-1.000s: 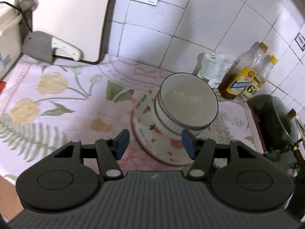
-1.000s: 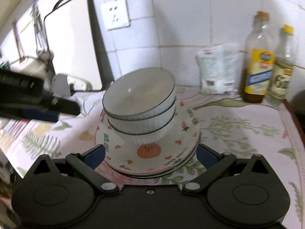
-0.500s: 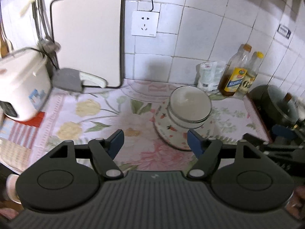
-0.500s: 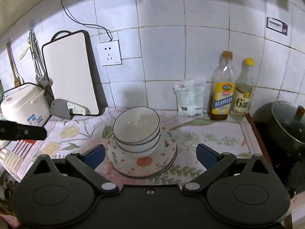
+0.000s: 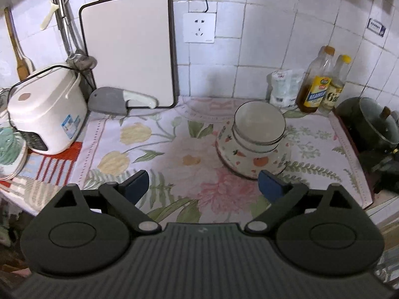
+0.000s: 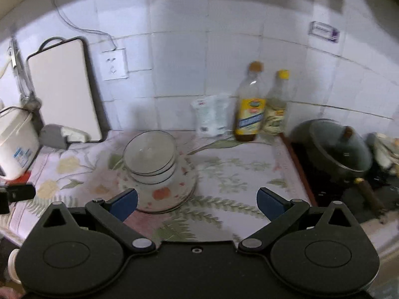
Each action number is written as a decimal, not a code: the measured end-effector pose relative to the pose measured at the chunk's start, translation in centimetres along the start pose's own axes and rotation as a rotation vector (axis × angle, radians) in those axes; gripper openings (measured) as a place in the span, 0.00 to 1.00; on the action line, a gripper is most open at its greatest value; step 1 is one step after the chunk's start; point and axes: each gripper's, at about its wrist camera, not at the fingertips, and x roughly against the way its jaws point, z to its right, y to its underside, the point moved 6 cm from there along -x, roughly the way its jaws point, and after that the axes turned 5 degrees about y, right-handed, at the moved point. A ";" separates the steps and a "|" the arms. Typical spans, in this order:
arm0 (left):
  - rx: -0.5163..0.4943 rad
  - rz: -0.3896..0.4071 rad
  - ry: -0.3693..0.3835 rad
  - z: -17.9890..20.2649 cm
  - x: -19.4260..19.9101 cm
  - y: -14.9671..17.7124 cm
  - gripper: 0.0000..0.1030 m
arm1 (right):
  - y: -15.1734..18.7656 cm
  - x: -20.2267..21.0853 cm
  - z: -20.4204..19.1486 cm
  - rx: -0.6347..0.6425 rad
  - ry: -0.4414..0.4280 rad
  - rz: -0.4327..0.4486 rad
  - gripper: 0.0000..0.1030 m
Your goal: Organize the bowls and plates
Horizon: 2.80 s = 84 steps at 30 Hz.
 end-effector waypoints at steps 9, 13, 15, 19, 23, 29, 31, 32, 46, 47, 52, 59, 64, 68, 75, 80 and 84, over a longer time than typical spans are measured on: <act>-0.026 -0.004 -0.019 0.7 1.8 0.7 0.92 | 0.0 3.7 1.1 0.012 0.036 0.036 1.00; -0.034 0.007 -0.017 0.9 2.6 0.7 0.92 | 0.5 4.4 1.0 0.047 0.031 0.031 1.00; -0.041 0.014 -0.018 1.0 2.9 0.6 0.92 | 0.8 4.7 0.9 0.060 0.031 0.029 1.00; -0.054 0.024 -0.026 1.2 3.7 0.6 0.92 | 0.9 4.9 0.9 0.070 0.038 0.012 1.00; -0.075 0.033 -0.028 1.7 4.4 0.5 0.92 | 0.6 5.9 0.7 0.076 0.046 0.017 1.00; -0.088 0.023 -0.034 2.0 4.3 0.6 0.92 | 0.4 6.5 0.0 0.097 0.039 0.019 1.00; -0.077 0.016 -0.032 1.8 4.2 0.8 0.92 | 0.5 6.5 -0.1 0.100 0.038 0.015 1.00; -0.072 0.013 -0.029 1.8 4.2 0.9 0.92 | 0.5 6.4 -0.2 0.100 0.037 0.011 1.00; -0.055 0.015 -0.028 1.3 4.8 1.4 0.92 | 1.0 6.1 0.2 0.081 0.030 -0.019 1.00; -0.052 0.015 -0.026 1.2 4.9 1.5 0.92 | 1.1 6.1 0.2 0.080 0.029 -0.020 1.00; -0.038 0.028 -0.022 1.3 5.3 1.8 0.92 | 1.5 5.7 0.2 0.078 0.026 -0.022 1.00; -0.054 0.047 -0.042 1.4 5.9 2.0 0.92 | 2.1 5.3 0.6 0.053 0.022 -0.038 1.00; -0.038 0.034 -0.035 1.3 5.8 2.2 0.92 | 2.1 5.6 0.5 0.059 0.021 -0.034 1.00; -0.040 0.022 -0.048 1.3 5.6 2.4 0.93 | 2.3 5.7 0.4 0.067 0.022 -0.040 1.00; -0.034 0.025 -0.054 1.2 5.7 2.6 0.93 | 2.5 5.7 0.4 0.065 0.020 -0.045 1.00; -0.033 0.029 -0.052 1.1 5.9 2.6 0.94 | 2.5 5.7 0.4 0.065 0.020 -0.045 1.00; -0.045 0.030 -0.045 1.2 6.2 2.7 0.93 | 2.5 5.7 0.5 0.065 0.020 -0.043 1.00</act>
